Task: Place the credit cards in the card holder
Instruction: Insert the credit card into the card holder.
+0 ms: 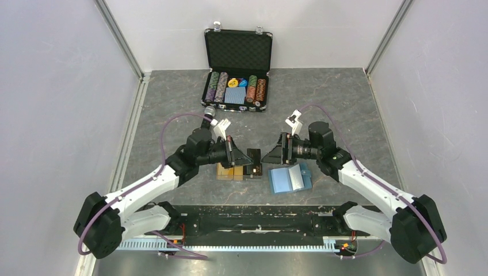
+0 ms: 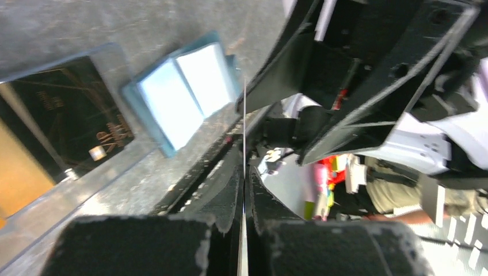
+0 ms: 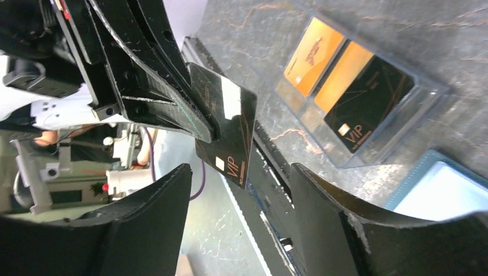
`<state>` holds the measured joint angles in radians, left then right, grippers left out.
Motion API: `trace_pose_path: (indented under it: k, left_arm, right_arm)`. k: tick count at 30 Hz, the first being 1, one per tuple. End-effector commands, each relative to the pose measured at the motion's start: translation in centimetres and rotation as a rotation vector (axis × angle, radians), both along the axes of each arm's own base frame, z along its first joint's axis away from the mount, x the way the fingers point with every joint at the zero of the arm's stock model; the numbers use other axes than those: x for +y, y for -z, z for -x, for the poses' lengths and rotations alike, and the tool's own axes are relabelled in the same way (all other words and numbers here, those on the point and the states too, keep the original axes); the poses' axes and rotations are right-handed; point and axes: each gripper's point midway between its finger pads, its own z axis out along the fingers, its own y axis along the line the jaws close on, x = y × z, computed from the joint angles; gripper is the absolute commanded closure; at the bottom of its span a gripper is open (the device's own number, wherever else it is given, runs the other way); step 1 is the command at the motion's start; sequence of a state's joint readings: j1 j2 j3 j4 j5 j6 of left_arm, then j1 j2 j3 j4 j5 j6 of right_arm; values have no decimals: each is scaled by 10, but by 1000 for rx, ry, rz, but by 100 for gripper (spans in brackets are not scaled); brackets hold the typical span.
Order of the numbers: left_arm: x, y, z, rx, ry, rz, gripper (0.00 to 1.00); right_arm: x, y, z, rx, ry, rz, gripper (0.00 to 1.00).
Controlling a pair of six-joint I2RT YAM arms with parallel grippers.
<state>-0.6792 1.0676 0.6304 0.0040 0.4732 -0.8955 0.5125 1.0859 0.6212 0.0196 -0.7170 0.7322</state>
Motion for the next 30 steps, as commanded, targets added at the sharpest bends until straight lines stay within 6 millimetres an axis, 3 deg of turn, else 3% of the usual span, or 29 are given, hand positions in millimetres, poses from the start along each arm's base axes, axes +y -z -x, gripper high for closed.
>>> trace_pose_path:
  k: [1,6,13,16,18,22,26,30]
  left_arm:
    - [-20,-61,12,-61,113,284,98]
    - [-23,-65,12,-59,125,298,98]
    - [-26,-63,11,-43,139,297,95]
    - [-27,-60,11,-36,141,292,82]
    - [-27,-59,11,-38,143,287,65]
    - [-25,-53,9,-35,128,265,49]
    - [-23,-35,7,-2,109,211,47]
    - [-25,-7,4,56,100,124,47]
  right_arm:
    - [10,-31,10,-48,-91,-133,38]
    - [14,-40,13,-38,-114,-185,52]
    - [16,-42,16,-30,-131,-216,86]
    - [16,-40,16,-33,-131,-211,100]
    - [15,-38,14,-36,-125,-198,100]
    - [12,-24,12,-32,-106,-138,100]
    - [-1,2,3,-24,-61,-4,100]
    - [-32,40,-5,33,21,175,100]
